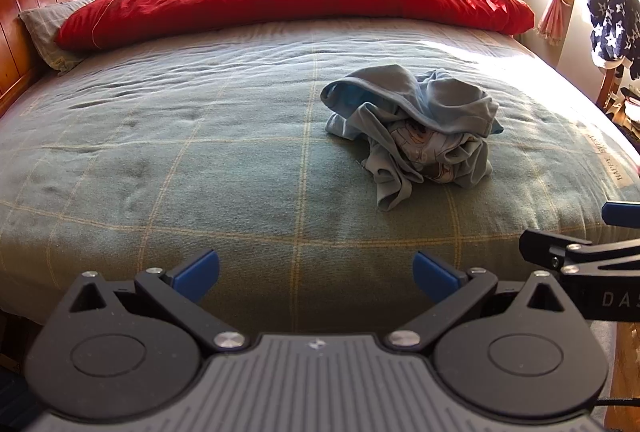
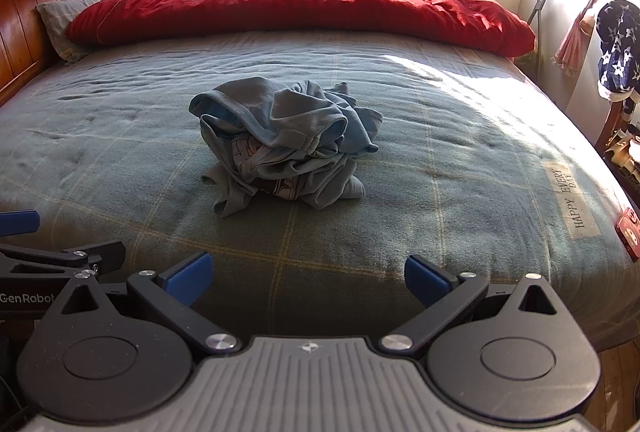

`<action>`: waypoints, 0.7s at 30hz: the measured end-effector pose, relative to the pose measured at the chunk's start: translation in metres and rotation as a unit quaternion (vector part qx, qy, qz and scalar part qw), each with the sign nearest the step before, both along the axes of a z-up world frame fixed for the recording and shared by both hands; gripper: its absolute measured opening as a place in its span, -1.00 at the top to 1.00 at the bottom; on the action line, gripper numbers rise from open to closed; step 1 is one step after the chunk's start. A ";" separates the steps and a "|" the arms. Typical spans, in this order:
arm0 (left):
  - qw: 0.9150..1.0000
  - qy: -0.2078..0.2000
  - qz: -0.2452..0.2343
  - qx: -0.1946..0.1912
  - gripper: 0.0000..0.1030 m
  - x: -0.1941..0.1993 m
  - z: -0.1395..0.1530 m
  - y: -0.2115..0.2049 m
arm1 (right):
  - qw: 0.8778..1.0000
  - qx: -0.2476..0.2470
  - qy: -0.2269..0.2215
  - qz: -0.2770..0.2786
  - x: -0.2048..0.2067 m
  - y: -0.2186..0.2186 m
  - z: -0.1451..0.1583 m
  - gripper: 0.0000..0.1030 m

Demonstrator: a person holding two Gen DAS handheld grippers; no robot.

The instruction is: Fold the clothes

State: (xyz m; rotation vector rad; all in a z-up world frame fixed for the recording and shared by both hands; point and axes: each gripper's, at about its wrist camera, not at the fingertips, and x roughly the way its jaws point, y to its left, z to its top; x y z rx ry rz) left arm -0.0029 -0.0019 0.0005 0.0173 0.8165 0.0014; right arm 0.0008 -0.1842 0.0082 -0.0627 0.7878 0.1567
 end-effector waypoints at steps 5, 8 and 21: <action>1.000 0.006 0.000 -0.001 -0.99 0.006 -0.005 -0.002 | 1.000 0.001 0.008 0.000 0.006 0.000 -0.004 -1.00; 1.000 0.013 -0.002 0.002 -0.99 0.012 -0.009 -0.003 | 1.000 0.002 0.016 -0.001 0.012 0.000 -0.008 -1.00; 1.000 0.021 -0.003 0.010 -0.99 0.039 -0.012 -0.005 | 1.000 -0.001 0.021 -0.002 0.045 0.001 -0.010 -1.00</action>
